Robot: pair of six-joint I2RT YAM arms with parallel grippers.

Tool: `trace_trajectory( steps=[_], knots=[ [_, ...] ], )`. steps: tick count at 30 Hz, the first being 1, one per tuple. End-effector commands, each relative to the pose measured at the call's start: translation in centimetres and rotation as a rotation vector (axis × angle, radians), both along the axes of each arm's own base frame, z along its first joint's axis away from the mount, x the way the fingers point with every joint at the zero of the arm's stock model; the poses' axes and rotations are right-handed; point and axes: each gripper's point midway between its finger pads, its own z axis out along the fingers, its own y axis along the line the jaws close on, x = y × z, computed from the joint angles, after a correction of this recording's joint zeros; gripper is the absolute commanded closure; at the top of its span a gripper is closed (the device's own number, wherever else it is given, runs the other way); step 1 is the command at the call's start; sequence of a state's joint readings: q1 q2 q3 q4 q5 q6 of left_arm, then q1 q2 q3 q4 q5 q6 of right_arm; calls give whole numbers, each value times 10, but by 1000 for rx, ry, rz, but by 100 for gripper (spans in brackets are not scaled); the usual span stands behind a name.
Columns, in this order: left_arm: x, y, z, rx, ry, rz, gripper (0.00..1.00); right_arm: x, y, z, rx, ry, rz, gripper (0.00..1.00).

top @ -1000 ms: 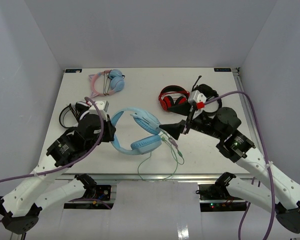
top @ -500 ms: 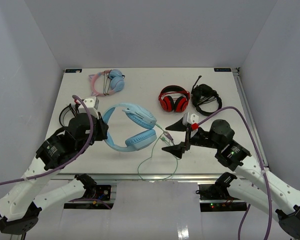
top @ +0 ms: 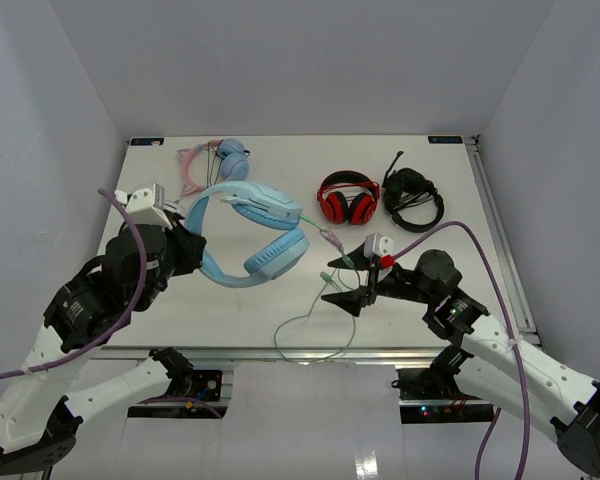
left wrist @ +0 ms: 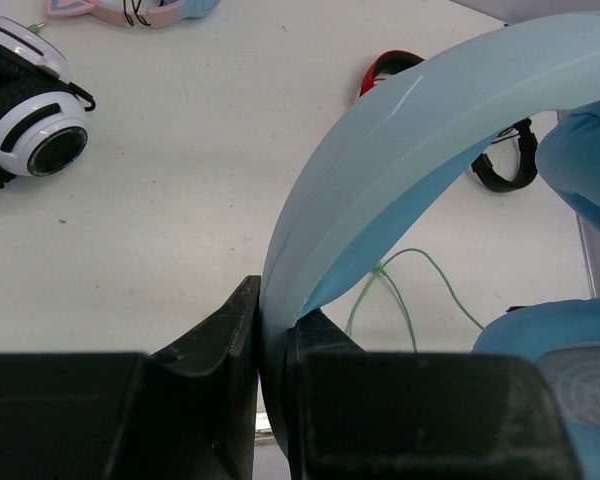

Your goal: Wrap the headphones

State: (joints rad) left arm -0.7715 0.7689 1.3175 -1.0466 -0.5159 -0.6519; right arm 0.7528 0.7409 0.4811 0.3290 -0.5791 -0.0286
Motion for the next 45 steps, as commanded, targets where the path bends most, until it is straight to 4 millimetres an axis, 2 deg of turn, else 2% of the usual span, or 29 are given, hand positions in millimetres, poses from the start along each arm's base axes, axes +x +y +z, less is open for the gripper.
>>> trace_trajectory(
  steps=[1, 6, 12, 17, 23, 27, 31, 35, 38, 45],
  knots=[
    [-2, -13, 28, -195, -78, -23, 100, 9, 2, 24, 150, -58, -45, 28],
    [-12, -25, 30, -286, -85, -92, 100, 10, -1, 26, 220, -71, -68, 37],
    [-24, -31, 42, -381, -102, -146, 100, 9, 0, 24, 276, -59, -56, 40],
    [-31, -39, 43, -423, -88, -193, 100, 13, 5, 19, 271, -56, -52, 43],
    [-36, -39, 51, -468, -96, -209, 100, 13, 4, 18, 295, -75, -55, 63],
    [-41, -46, 49, -511, -85, -242, 100, 10, 3, 21, 336, -95, -42, 60],
    [-44, -46, 46, -541, -81, -243, 100, 0, -1, 33, 414, -143, -4, 48],
    [-45, -47, 46, -565, -72, -243, 100, -8, -6, 45, 493, -206, 16, 42],
    [-46, -52, 46, -576, -59, -260, 100, -3, -1, 45, 484, -216, 20, 41],
    [-49, -61, 48, -605, -49, -298, 100, 10, 8, 51, 471, -243, -1, 45]
  ],
)
